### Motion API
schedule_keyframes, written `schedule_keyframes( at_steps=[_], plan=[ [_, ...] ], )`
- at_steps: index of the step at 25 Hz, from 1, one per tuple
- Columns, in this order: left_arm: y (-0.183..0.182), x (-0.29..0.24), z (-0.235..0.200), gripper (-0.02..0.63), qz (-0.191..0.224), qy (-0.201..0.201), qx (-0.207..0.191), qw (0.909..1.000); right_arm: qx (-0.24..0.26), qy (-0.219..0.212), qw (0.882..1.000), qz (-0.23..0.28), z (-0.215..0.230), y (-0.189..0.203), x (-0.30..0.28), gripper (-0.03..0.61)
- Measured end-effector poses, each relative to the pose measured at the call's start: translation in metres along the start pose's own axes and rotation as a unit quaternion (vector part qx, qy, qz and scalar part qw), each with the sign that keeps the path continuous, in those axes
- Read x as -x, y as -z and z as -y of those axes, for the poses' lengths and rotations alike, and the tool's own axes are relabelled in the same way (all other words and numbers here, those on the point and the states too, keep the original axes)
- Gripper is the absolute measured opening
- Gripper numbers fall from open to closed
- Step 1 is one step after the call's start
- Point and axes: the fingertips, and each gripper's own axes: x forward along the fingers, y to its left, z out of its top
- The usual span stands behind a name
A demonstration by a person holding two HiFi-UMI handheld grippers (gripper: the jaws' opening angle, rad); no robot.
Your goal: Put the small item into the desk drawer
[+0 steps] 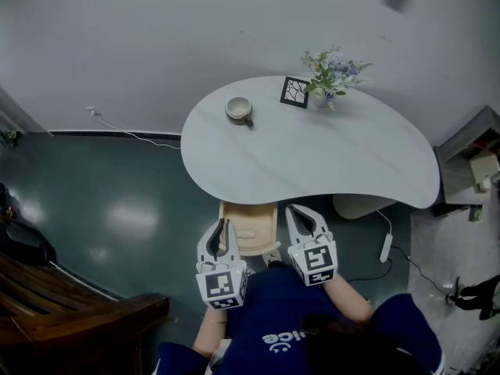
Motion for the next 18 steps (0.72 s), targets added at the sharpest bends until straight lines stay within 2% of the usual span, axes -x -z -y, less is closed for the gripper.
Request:
schedule_keyframes(
  at_steps=[7, 13, 18],
  plan=[
    [0.002, 0.001, -0.003, 0.043, -0.002, 0.0, -0.002, 1.0, 0.006, -0.023, 1.0, 0.02, -0.013, -0.008, -0.001, 0.008],
    [0.006, 0.003, -0.005, 0.043, -0.005, 0.001, -0.007, 1.0, 0.022, -0.02, 0.999, 0.015, -0.017, -0.007, -0.001, 0.008],
    [0.008, 0.004, -0.003, 0.043, -0.009, 0.007, -0.012, 0.9999, 0.015, -0.02, 1.0, 0.014, -0.018, -0.008, -0.003, 0.008]
  ],
)
